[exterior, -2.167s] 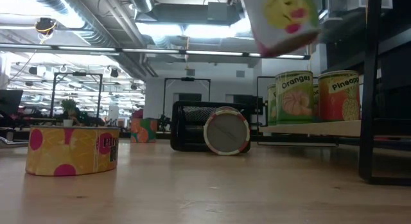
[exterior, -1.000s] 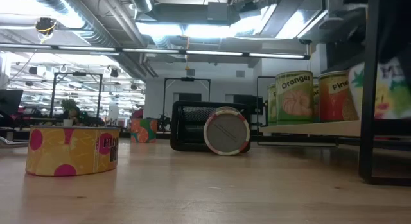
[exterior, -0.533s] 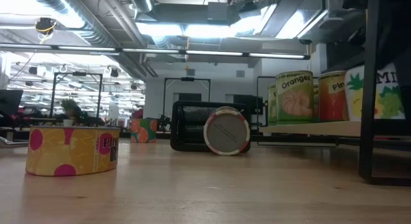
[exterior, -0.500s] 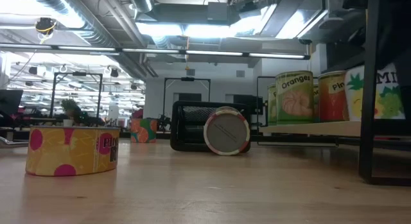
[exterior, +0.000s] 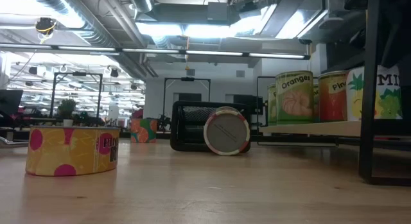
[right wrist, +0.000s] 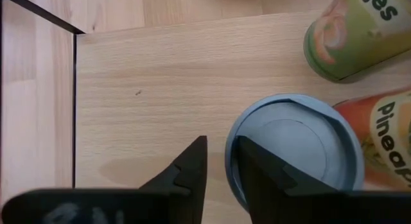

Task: Pick and place cans onto a shelf
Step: Put the canned mixed fruits on the shelf, then put the small canned oranges on the shelf

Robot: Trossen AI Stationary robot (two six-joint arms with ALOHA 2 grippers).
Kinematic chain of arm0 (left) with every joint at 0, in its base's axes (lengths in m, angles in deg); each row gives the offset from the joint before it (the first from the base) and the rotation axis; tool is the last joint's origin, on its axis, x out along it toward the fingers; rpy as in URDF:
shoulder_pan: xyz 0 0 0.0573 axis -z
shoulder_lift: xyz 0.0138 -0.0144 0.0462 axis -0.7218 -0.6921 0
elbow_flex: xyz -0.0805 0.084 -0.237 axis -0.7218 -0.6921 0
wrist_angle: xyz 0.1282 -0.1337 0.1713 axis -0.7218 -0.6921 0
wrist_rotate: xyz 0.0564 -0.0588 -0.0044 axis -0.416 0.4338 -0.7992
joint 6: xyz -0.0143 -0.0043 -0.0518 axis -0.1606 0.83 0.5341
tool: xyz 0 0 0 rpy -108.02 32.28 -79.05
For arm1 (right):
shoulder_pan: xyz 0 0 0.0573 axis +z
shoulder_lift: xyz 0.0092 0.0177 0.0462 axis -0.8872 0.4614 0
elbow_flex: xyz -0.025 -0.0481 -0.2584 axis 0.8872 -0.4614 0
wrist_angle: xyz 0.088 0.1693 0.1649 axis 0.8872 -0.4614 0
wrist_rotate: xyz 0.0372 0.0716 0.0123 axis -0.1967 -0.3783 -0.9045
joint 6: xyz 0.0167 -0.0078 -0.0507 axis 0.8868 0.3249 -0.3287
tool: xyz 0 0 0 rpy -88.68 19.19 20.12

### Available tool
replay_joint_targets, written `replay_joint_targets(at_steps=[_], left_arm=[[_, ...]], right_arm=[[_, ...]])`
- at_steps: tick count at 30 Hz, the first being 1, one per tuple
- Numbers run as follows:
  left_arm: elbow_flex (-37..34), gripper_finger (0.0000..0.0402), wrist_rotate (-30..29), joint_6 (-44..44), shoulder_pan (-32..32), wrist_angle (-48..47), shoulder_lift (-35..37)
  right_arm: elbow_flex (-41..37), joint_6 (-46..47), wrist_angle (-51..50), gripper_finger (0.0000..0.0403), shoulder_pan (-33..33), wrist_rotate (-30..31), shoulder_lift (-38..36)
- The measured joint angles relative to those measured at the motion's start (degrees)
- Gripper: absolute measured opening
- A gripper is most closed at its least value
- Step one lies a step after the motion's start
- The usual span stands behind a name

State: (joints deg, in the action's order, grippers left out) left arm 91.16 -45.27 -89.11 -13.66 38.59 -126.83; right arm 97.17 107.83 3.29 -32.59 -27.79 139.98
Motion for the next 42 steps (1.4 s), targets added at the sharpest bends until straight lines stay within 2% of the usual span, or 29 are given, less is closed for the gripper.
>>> replay_joint_targets(at_steps=[6, 13, 17, 22, 25, 30, 37, 42], left_arm=[[0.00, 0.0086, -0.27, 0.00, -0.01, 0.00, 0.00], [0.02, 0.0086, -1.89, -0.02, -0.01, -0.01, -0.02], [0.00, 0.0086, -7.87, 0.26, -0.09, 0.01, -0.01], [0.01, 0.0086, -18.38, 4.19, -2.88, 0.01, -0.01], [0.00, 0.0086, -20.17, 4.24, -6.36, -0.02, -0.02], [0.00, 0.0086, -18.90, 2.69, -14.31, -1.13, -0.02], [0.01, 0.0086, -7.85, 2.95, -28.24, -5.94, -0.96], [0.04, 0.0086, -2.59, 2.32, -36.77, -8.34, -4.21]], right_arm=[[1.01, -0.26, -0.68, 0.0091, 0.00, -0.04, 0.11], [7.51, -3.33, -0.91, 0.0091, 0.00, 0.04, 0.11], [10.95, -5.83, 0.72, 0.0091, -0.09, 0.17, 0.09], [11.85, -12.48, 10.59, 0.0091, -0.09, 3.47, 0.04], [11.74, -18.48, 16.90, 0.0091, -0.31, 5.06, 0.14], [11.74, -26.17, 23.82, 0.0091, -1.51, 5.13, 0.31], [11.72, -27.27, 25.57, 0.0091, -3.60, 5.14, 0.60], [11.63, -27.32, 25.44, 0.0091, -4.51, 5.11, 1.19]])
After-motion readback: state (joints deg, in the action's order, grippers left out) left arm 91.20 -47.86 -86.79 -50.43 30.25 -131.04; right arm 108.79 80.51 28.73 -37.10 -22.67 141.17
